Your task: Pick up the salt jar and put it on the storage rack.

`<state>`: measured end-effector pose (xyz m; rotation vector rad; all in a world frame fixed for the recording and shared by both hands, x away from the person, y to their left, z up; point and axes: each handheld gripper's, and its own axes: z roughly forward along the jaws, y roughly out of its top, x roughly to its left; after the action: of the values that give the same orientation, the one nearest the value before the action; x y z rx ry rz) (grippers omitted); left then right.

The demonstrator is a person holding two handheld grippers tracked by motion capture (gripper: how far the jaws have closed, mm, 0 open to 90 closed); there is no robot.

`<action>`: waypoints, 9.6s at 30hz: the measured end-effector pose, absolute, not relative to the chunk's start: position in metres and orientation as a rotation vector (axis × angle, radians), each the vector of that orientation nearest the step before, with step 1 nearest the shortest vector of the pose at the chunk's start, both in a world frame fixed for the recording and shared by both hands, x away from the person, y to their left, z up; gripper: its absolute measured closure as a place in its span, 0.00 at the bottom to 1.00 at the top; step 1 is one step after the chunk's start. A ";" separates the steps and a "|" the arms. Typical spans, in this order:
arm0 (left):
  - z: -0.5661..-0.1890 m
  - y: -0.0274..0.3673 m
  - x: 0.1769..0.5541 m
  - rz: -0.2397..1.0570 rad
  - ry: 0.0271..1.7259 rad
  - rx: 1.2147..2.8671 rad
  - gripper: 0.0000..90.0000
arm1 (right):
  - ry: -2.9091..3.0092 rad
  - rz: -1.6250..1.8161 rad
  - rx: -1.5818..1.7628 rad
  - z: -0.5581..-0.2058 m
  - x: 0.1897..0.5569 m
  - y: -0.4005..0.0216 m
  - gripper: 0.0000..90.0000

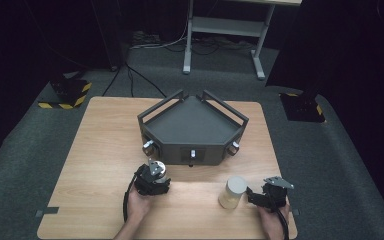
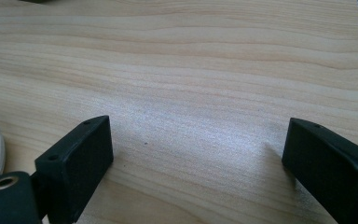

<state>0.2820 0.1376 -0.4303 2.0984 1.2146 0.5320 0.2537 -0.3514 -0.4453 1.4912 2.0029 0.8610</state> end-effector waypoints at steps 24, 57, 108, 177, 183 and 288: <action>-0.429 0.137 0.283 0.525 1.223 2.101 0.33 | 2.003 0.862 1.491 -0.445 0.254 -0.351 0.09; -0.427 0.141 0.278 0.517 1.256 2.070 0.34 | 2.003 0.862 1.491 -0.445 0.254 -0.352 0.09; -0.328 0.161 0.298 0.418 1.105 2.052 0.34 | 2.007 0.865 1.486 -0.446 0.254 -0.352 0.10; -0.304 0.091 0.402 0.511 1.278 2.061 0.33 | 2.017 0.870 1.476 -0.446 0.254 -0.352 0.10; -0.304 0.097 0.401 0.492 1.293 2.021 0.19 | 2.016 0.869 1.475 -0.446 0.254 -0.352 0.10; -0.452 0.174 0.272 0.547 1.285 2.028 0.03 | 2.074 0.872 1.438 -0.444 0.258 -0.354 0.03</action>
<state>0.2717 0.1742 -0.4521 2.0282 1.2852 0.5469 0.2576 -0.3537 -0.4443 1.4382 2.0743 0.8717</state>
